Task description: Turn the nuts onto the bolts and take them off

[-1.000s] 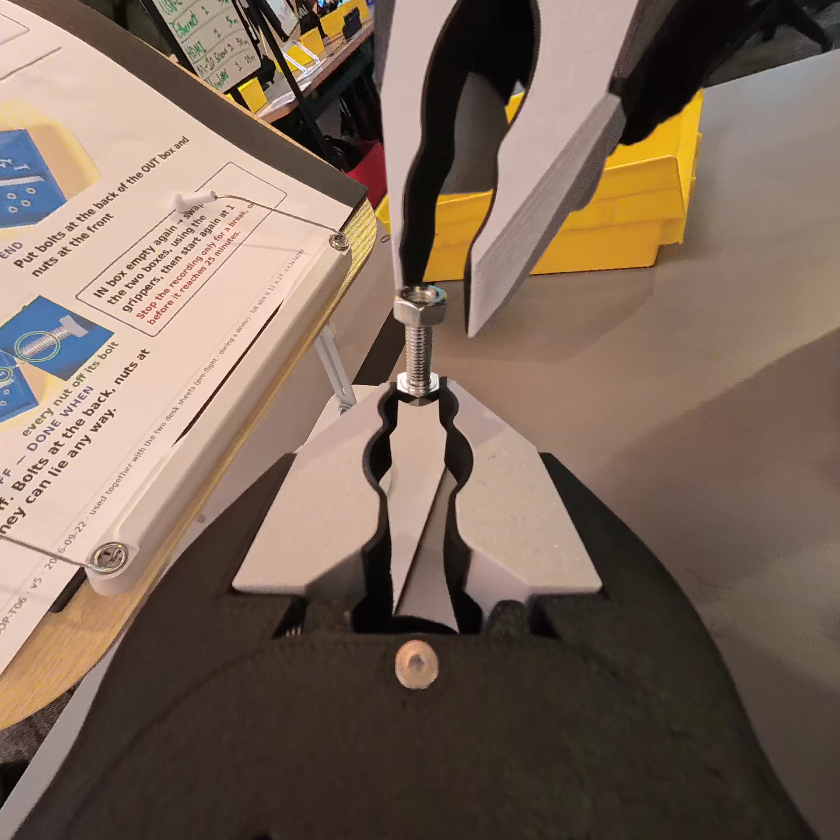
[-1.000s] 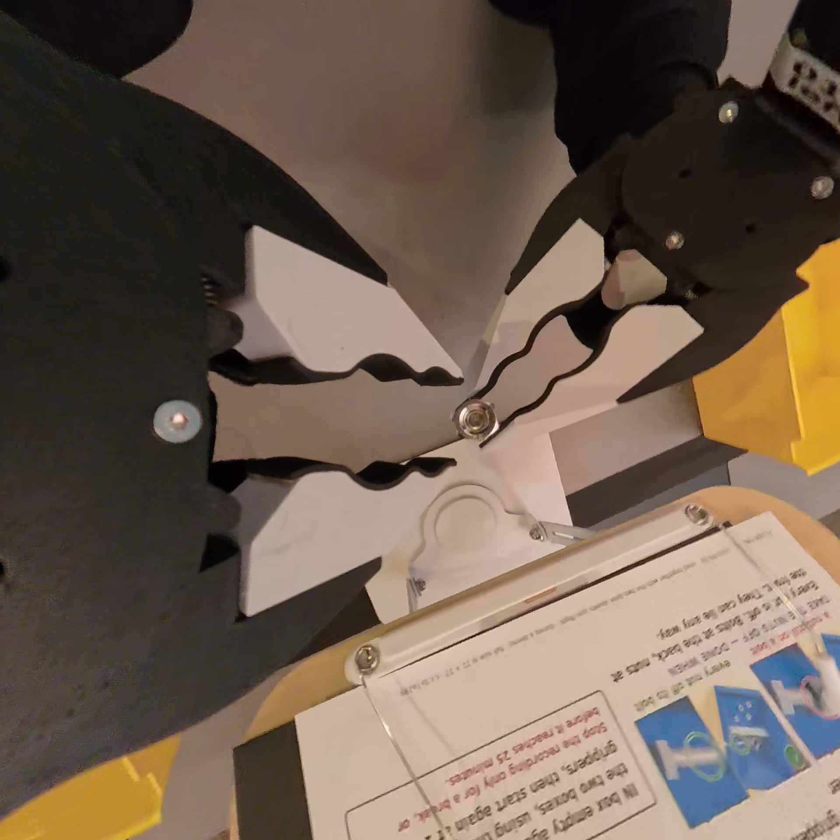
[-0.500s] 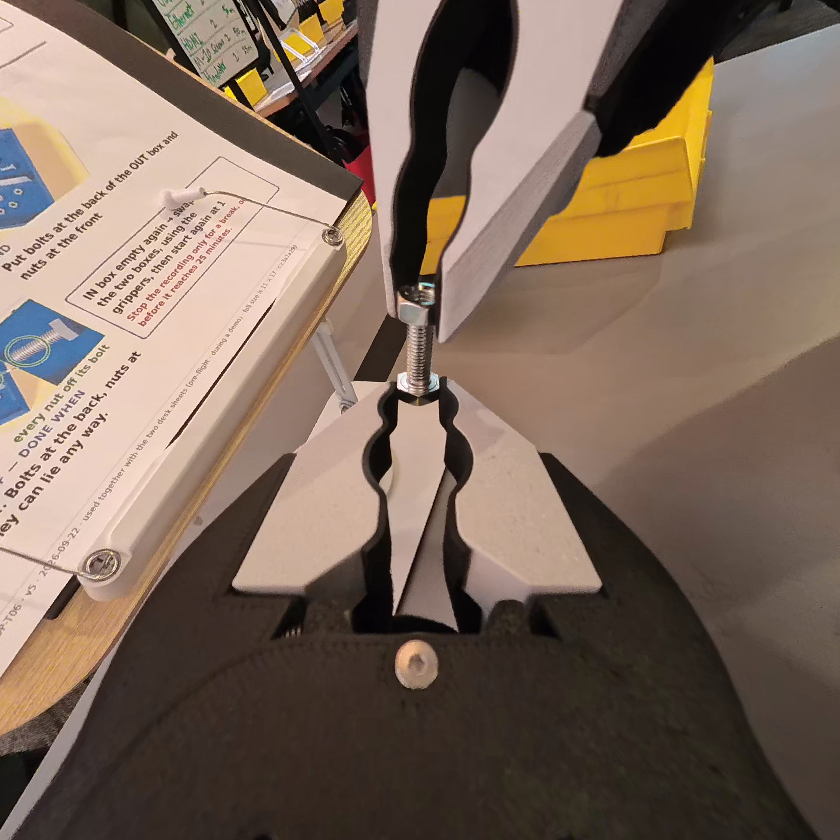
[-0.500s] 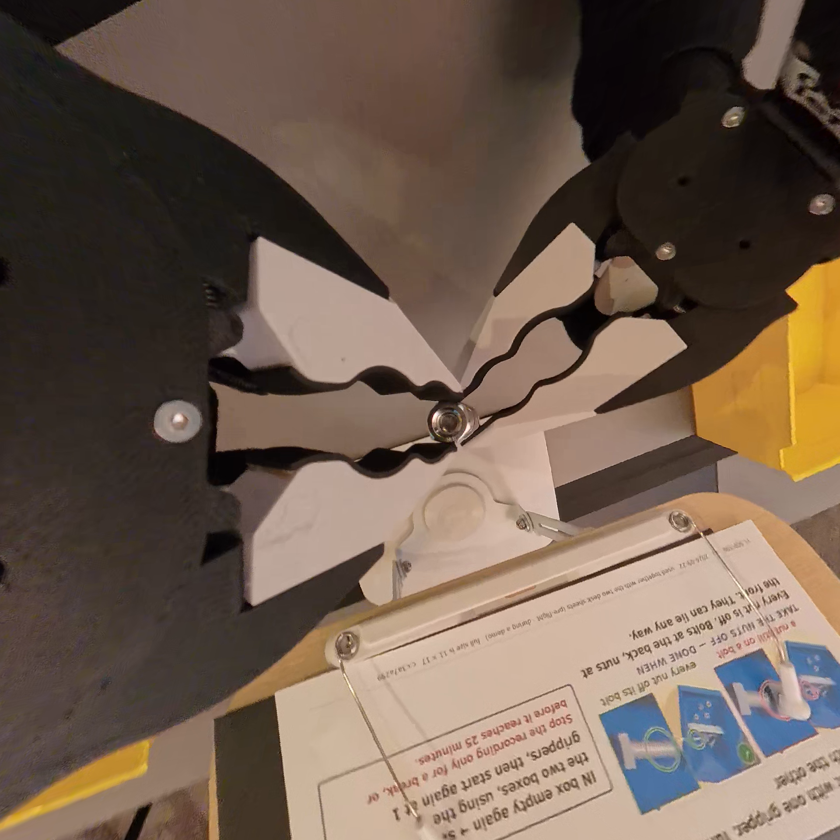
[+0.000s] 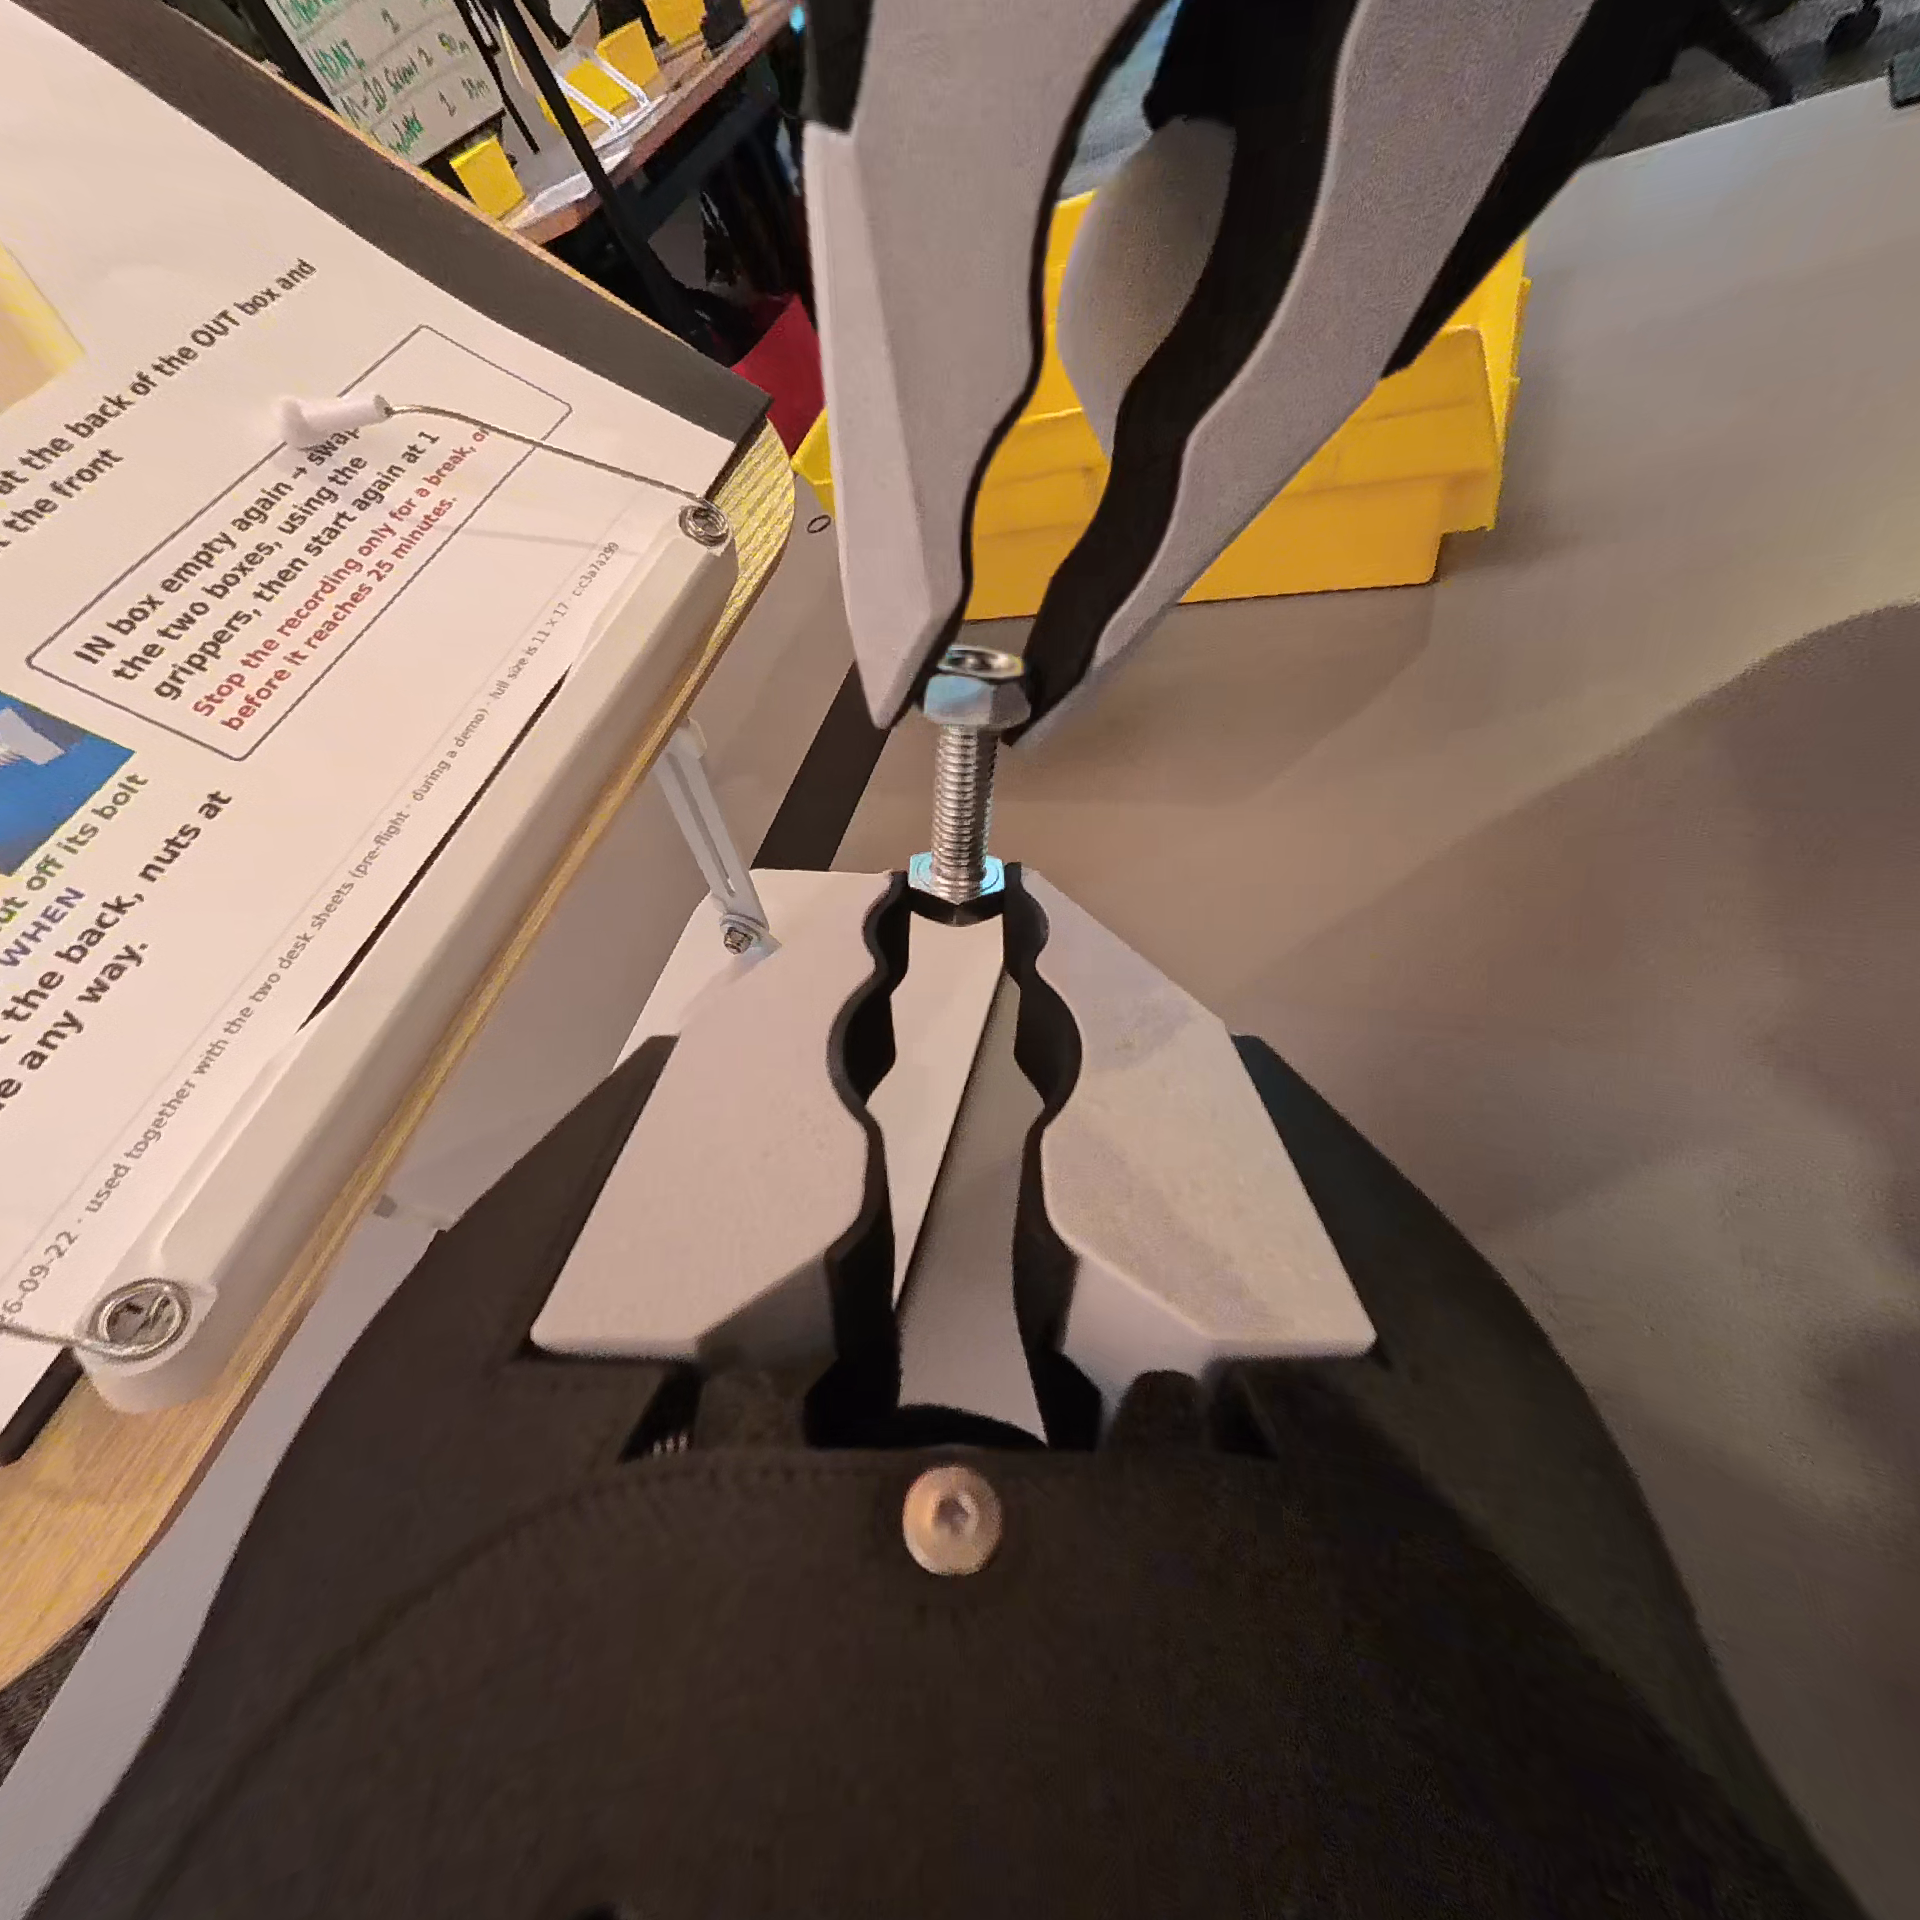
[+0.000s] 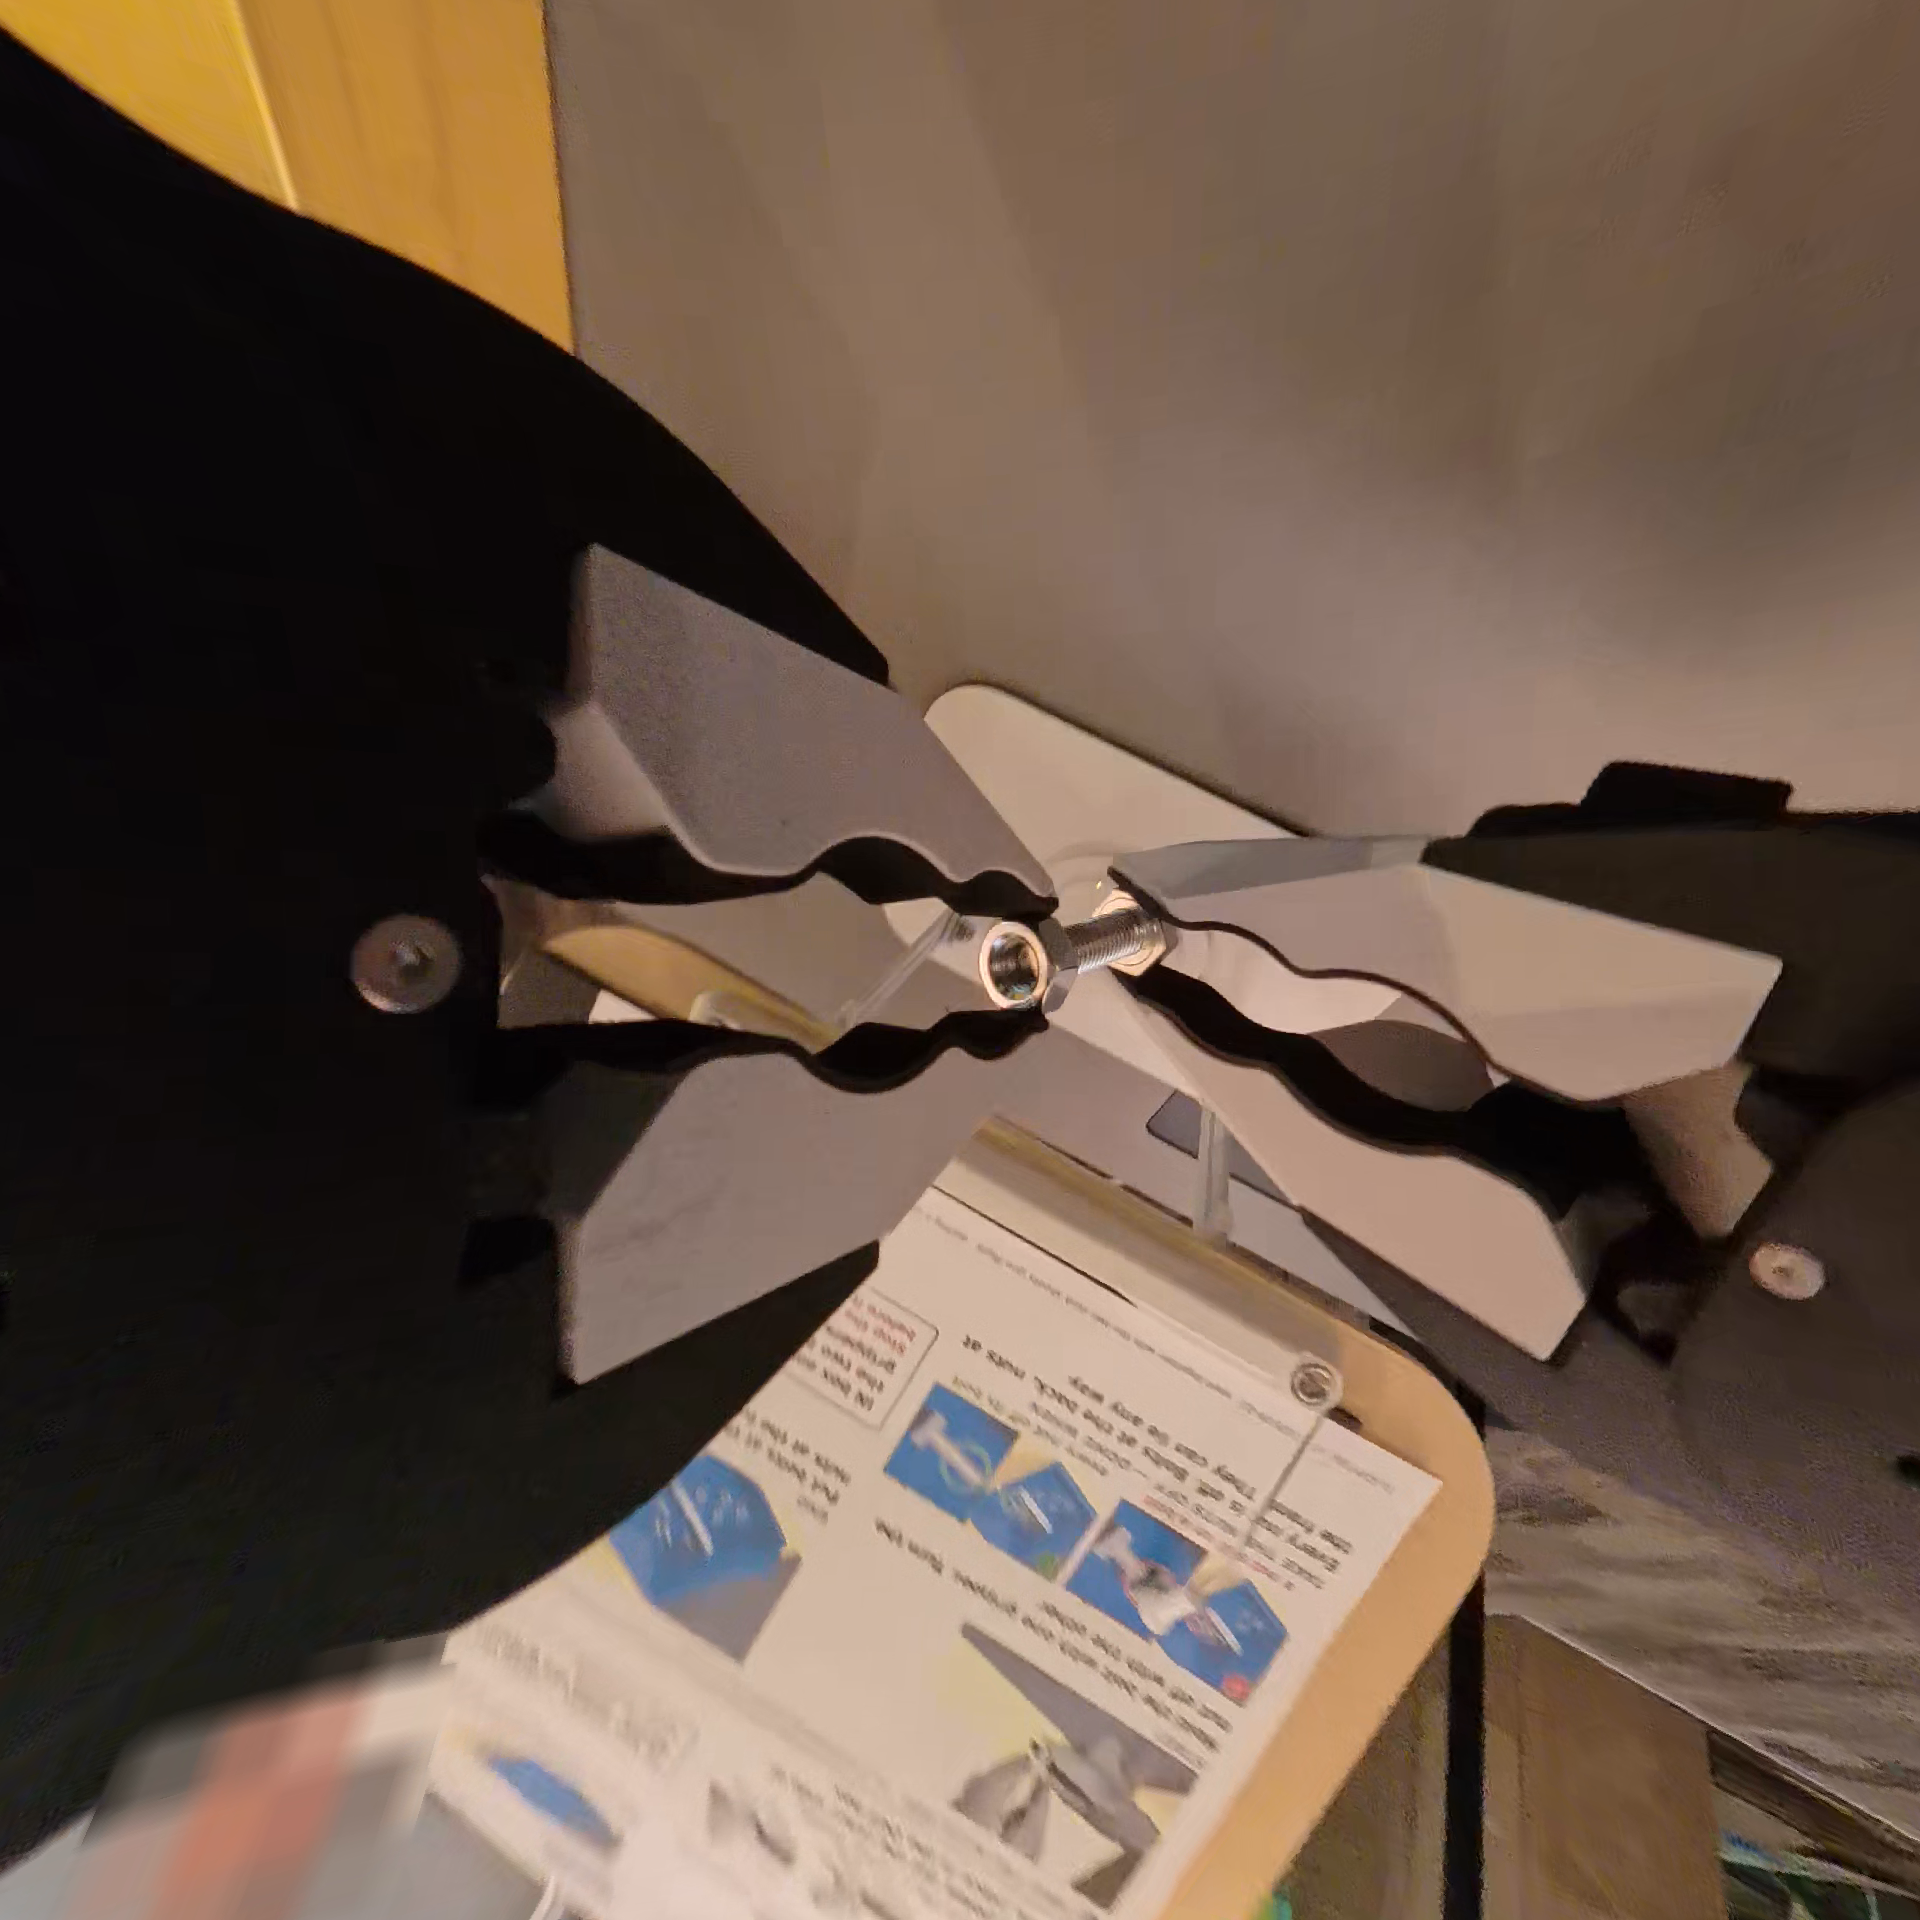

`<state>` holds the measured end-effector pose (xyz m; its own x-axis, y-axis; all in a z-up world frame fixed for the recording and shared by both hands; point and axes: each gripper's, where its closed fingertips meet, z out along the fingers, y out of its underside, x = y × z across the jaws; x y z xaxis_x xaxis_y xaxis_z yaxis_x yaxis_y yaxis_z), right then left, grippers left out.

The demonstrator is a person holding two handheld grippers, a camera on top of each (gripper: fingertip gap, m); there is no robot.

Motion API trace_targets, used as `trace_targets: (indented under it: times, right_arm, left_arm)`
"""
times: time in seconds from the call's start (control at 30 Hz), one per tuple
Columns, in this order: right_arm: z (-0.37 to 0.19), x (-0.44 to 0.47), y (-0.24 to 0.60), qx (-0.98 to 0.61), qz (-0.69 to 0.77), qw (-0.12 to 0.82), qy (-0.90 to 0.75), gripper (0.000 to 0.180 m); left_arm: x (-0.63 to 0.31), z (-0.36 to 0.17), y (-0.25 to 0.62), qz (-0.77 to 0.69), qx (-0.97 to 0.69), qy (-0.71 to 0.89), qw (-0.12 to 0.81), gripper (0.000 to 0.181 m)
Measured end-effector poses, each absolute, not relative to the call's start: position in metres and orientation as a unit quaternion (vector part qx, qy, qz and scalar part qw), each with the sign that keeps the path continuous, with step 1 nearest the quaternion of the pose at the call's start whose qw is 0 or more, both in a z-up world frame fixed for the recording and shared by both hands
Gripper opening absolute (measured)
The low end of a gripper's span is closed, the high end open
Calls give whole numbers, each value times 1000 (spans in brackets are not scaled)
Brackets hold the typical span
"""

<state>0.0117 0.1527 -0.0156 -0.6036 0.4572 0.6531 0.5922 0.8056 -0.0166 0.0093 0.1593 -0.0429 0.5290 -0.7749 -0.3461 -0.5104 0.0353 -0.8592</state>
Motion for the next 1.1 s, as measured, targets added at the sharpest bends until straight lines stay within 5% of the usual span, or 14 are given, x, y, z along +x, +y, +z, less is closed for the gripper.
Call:
trace_targets:
  times: [0.57,0.87,1.1]
  right_arm:
    - [3,7,160,-246,-208,415,-851,16]
    - [32,124,207,-534,-132,408,-729,16]
    - [-33,278,236,-749,-101,278,-593,16]
  left_arm:
    - [6,-33,158,-185,-683,439,553,16]
    - [0,-28,161,-178,-685,429,561,16]
    - [5,-31,160,-174,-686,434,557,16]
